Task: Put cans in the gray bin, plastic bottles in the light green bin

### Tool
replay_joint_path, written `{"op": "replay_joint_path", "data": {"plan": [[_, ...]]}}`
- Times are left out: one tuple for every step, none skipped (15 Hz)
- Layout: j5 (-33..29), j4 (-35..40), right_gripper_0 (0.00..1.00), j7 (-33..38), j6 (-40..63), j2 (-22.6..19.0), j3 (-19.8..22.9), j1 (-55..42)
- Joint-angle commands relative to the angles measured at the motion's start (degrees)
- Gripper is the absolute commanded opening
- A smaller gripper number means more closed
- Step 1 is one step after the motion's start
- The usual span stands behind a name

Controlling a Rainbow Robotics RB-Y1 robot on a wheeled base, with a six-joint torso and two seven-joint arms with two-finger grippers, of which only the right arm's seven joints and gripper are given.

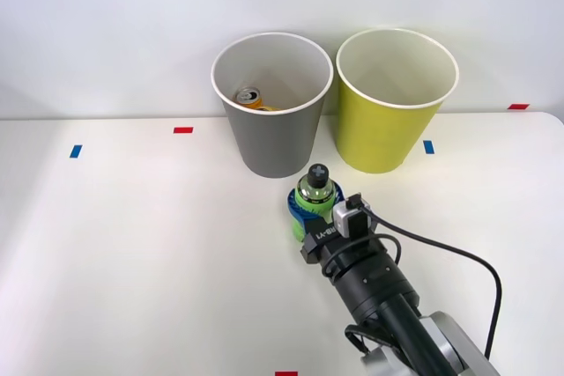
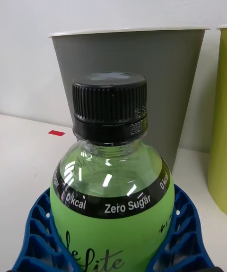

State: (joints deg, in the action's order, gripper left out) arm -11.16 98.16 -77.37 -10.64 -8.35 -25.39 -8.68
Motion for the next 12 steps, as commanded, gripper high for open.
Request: {"op": "replay_joint_path", "data": {"plan": [[0.08,0.81,0.02,0.29,-1.22,-0.26,-0.01,-1.25],[-0.01,2.48,0.01,0.38,-1.22,-0.88,-0.01,-2.57],[-0.01,4.41,0.0,0.38,-1.14,-1.49,-0.36,-3.98],[-0.01,6.34,0.0,0.65,-1.05,-2.46,-0.8,-5.21],[-0.01,7.75,0.0,0.82,-0.96,-3.25,-1.06,-6.09],[-0.01,10.12,0.0,1.17,0.45,-4.3,-1.59,-7.05],[0.17,14.08,0.0,1.44,4.23,-5.53,-2.38,-8.28],[0.35,17.51,0.0,1.44,7.04,-6.41,-2.91,-9.16],[0.79,20.93,0.0,1.7,9.5,-7.29,-3.52,-10.04],[1.31,23.04,0.0,2.14,10.11,-7.91,-3.79,-10.22],[1.84,24.01,0.0,2.58,10.11,-7.99,-3.79,-10.13],[2.28,24.89,0.0,3.02,10.11,-7.99,-3.7,-9.51]]}}
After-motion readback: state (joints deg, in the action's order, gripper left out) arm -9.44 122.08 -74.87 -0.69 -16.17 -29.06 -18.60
